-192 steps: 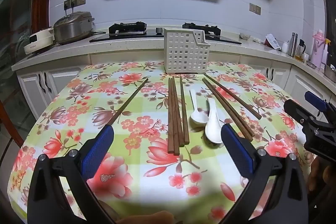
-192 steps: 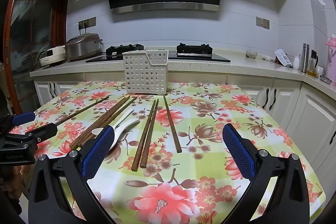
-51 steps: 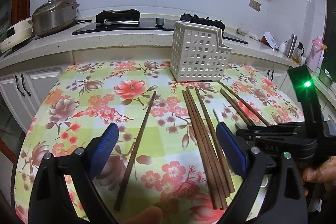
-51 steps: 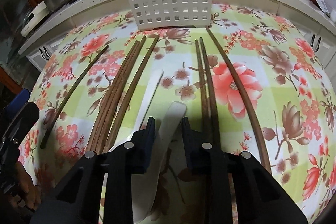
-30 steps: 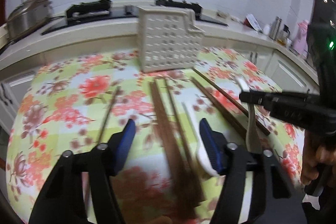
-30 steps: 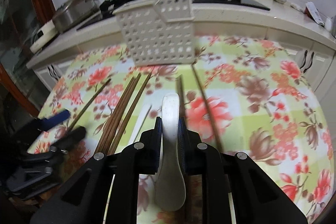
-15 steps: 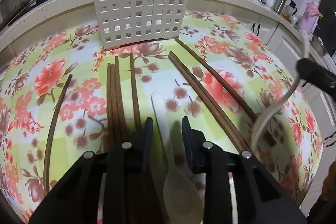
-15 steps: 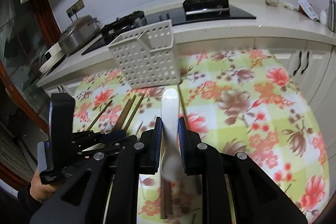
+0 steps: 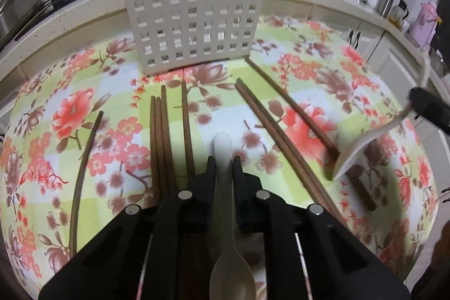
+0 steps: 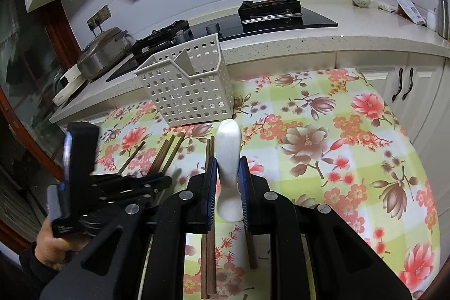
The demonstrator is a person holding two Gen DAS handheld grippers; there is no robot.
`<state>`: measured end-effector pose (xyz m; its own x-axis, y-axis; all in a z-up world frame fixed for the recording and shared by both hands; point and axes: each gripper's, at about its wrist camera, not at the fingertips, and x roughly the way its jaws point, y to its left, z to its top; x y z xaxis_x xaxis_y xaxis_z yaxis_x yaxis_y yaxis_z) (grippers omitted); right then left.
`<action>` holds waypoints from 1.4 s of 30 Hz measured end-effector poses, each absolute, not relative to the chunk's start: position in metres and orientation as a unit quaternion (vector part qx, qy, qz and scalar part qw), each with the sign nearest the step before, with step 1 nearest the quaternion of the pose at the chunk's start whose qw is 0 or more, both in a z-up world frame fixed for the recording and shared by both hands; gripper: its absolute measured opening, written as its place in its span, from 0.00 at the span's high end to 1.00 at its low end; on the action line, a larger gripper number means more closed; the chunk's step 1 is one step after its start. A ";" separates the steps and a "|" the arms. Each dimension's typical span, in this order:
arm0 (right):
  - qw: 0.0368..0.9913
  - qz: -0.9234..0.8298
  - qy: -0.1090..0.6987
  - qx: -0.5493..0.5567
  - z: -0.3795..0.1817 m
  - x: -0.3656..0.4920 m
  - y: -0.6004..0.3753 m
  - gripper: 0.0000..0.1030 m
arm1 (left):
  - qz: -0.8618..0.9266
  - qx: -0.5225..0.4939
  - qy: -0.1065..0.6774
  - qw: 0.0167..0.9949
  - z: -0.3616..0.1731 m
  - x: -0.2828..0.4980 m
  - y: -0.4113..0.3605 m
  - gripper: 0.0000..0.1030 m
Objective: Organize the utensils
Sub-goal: 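Carry both white spoons up toward the white caddy with both tools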
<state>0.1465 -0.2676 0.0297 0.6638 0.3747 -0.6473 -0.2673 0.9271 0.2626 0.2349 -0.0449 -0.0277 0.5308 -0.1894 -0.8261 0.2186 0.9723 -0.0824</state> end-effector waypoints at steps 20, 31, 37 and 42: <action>0.912 0.183 0.364 0.048 0.035 0.139 -0.254 0.83 | -0.117 -0.018 0.379 0.918 0.031 0.181 -0.020 0.89; 0.917 0.205 0.340 0.032 0.069 0.153 -0.245 0.83 | -0.122 -0.018 0.332 0.935 0.077 0.187 -0.016 0.89; 0.925 0.217 0.312 0.024 0.111 0.192 -0.235 0.83 | -0.118 -0.005 0.288 0.950 0.131 0.212 -0.013 0.89; 0.932 0.221 0.286 0.016 0.147 0.226 -0.222 0.83 | -0.106 0.001 0.258 0.960 0.175 0.245 -0.013 0.89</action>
